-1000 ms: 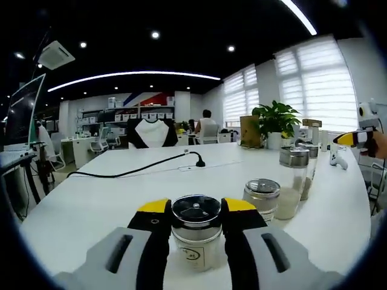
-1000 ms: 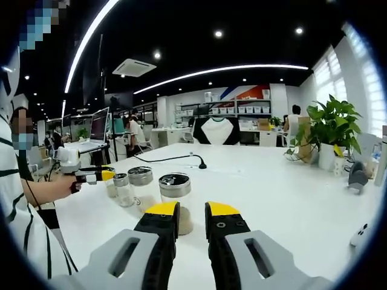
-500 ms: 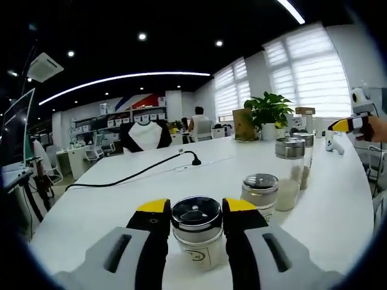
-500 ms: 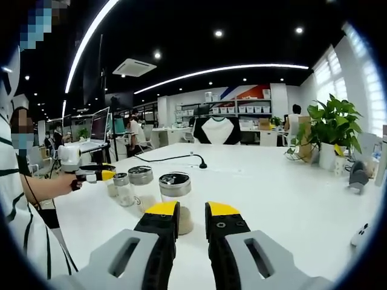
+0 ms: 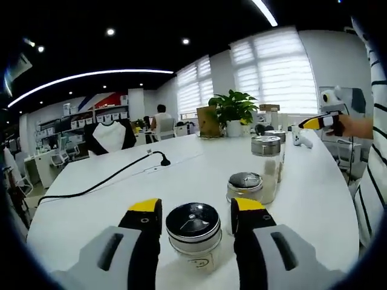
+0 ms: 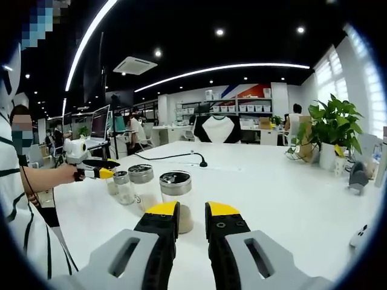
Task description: Rotate the seasoning bottle until the label or dispensing opening points toward the visible target arrow and the bottle remains upright within the marked orientation range
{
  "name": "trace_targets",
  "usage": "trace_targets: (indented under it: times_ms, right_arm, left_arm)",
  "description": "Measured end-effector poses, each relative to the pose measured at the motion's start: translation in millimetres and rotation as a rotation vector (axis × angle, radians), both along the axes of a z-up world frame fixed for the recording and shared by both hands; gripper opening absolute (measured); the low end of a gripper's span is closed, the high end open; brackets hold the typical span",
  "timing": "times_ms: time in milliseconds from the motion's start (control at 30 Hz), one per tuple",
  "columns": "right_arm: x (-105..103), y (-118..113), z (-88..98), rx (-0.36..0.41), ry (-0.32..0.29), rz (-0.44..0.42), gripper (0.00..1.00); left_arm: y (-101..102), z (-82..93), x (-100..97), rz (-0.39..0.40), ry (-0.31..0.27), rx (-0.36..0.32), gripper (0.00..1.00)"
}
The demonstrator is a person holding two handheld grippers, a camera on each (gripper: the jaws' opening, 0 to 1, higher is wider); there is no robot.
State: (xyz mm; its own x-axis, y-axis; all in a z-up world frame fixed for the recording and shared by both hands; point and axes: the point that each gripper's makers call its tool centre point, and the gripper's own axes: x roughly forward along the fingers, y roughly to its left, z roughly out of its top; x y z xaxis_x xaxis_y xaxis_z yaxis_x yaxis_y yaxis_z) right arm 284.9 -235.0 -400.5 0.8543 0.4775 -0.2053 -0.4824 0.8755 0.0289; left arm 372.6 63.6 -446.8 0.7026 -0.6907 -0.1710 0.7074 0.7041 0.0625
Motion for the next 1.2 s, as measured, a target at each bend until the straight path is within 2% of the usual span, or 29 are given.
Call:
trace_targets:
  times_ms: [133,267,367,700,900,1100,1167,1200]
  right_arm:
    - [1.3,-0.5,-0.3,-0.002,0.002,-0.002,0.14]
    - [3.2,0.9,1.1,-0.003,-0.001,0.001,0.14]
    - [3.8,2.8,2.2,-0.001,-0.004,0.004,0.14]
    - [2.7,1.7,0.6,0.004,-0.003,0.006,0.14]
    - [2.6,4.3,5.8,0.012,-0.022,0.012,0.14]
    - [-0.7,3.5,1.8,0.025,-0.018,0.015,0.14]
    - [-1.5,1.9,2.1,0.030,-0.018,0.013,0.14]
    - [-1.5,1.0,2.0,0.031,-0.018,0.011,0.15]
  left_arm:
    - [0.8,-3.7,-0.8,0.004,-0.001,0.021,0.37]
    - [0.8,-4.0,-2.1,0.033,0.023,-0.010,0.36]
    - [1.6,-4.6,-2.7,0.060,0.012,-0.010,0.36]
    - [14.0,-4.5,-0.5,0.293,0.005,-0.053,0.36]
    - [15.1,-4.2,0.8,0.373,-0.012,-0.059,0.36]
    - [17.9,-3.5,0.9,0.409,-0.018,-0.070,0.36]
    - [18.5,-2.8,-0.6,0.397,-0.021,-0.077,0.36]
    - [17.3,0.4,-2.4,0.372,-0.026,-0.102,0.38]
